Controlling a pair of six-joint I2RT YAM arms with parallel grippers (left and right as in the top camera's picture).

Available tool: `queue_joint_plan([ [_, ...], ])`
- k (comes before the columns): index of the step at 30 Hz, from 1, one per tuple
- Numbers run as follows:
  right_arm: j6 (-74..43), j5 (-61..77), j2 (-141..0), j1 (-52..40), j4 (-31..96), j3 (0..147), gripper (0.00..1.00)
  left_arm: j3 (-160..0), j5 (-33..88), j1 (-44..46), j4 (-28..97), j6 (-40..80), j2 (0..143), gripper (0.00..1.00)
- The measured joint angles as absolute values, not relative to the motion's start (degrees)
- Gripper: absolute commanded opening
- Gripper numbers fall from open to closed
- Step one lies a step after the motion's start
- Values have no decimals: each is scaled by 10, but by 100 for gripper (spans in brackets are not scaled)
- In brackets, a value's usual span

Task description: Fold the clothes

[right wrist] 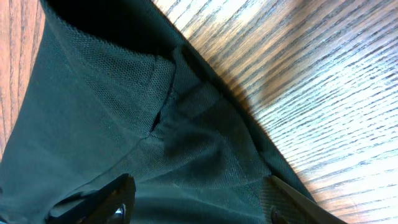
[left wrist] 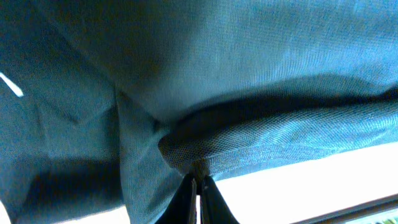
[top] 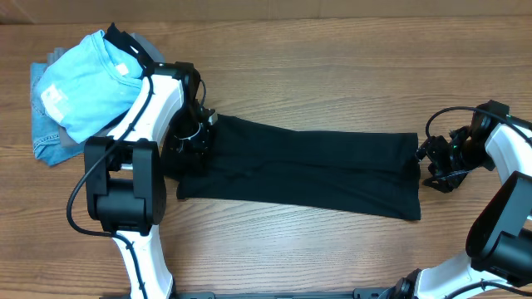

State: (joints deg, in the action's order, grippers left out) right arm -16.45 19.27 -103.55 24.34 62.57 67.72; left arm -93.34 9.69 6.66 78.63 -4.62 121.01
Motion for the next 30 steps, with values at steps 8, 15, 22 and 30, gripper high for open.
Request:
queue_joint_plan([
  [8,-164,193,-1035,243,625,677,70,-1013,77,38,869,-40,1210,4],
  [15,-164,188,-1035,243,604,677,55,-1036,69,18,876,-36,1210,4],
  [22,-154,182,-1035,228,571,677,57,-1036,68,18,870,-34,1210,4],
  [30,-151,172,-1035,201,514,654,49,-1037,71,18,862,-34,1210,4],
])
